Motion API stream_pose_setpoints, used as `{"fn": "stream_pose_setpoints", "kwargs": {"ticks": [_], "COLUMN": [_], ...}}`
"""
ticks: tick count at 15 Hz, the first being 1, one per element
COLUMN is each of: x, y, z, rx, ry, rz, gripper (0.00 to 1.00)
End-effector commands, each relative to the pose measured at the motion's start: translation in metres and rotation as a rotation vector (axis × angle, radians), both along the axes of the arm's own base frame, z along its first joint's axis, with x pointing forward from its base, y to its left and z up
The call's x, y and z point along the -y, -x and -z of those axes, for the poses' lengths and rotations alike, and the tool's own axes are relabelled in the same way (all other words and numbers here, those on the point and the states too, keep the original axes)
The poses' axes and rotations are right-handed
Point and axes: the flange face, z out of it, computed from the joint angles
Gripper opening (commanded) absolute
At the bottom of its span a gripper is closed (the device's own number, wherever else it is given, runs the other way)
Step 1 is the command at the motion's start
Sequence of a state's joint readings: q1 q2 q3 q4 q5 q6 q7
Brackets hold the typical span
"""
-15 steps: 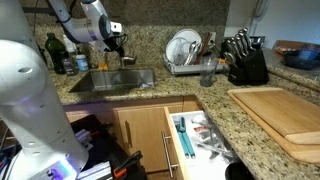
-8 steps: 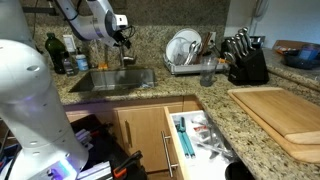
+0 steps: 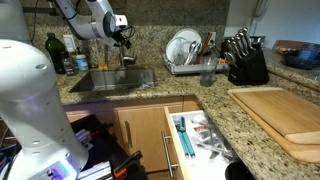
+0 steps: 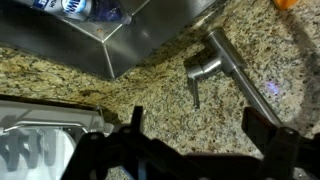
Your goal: Close both the tap and the top drawer
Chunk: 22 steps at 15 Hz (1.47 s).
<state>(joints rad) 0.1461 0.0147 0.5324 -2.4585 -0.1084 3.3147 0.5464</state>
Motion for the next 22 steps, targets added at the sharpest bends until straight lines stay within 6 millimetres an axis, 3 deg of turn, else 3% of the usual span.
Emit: {"fn": "stream_pose_setpoints", "kwargs": {"ticks": [1, 3, 6, 11, 12, 15, 16, 19, 20, 22], "x": [0.015, 0.005, -0.043, -0.116, -0.091, -0.119, -0.113, -0.112, -0.123, -0.138], "y": [-0.023, -0.033, -0.024, -0.013, -0.004, -0.003, -0.012, -0.062, -0.089, -0.11], "z": [0.014, 0.03, 0.066, 0.128, 0.108, 0.131, 0.133, 0.15, 0.116, 0.103], "rx": [-0.015, -0.038, -0.106, -0.04, -0.094, -0.072, -0.047, 0.103, 0.122, 0.158], "ry": [0.003, -0.002, -0.005, 0.064, 0.055, 0.059, 0.07, 0.02, 0.006, -0.053], "rz": [0.029, 0.022, -0.066, -0.205, -0.174, -0.203, -0.18, -0.08, -0.051, -0.018], "gripper": [1.0, 1.0, 1.0, 1.0, 1.0, 1.0, 1.0, 1.0, 1.0, 1.0]}}
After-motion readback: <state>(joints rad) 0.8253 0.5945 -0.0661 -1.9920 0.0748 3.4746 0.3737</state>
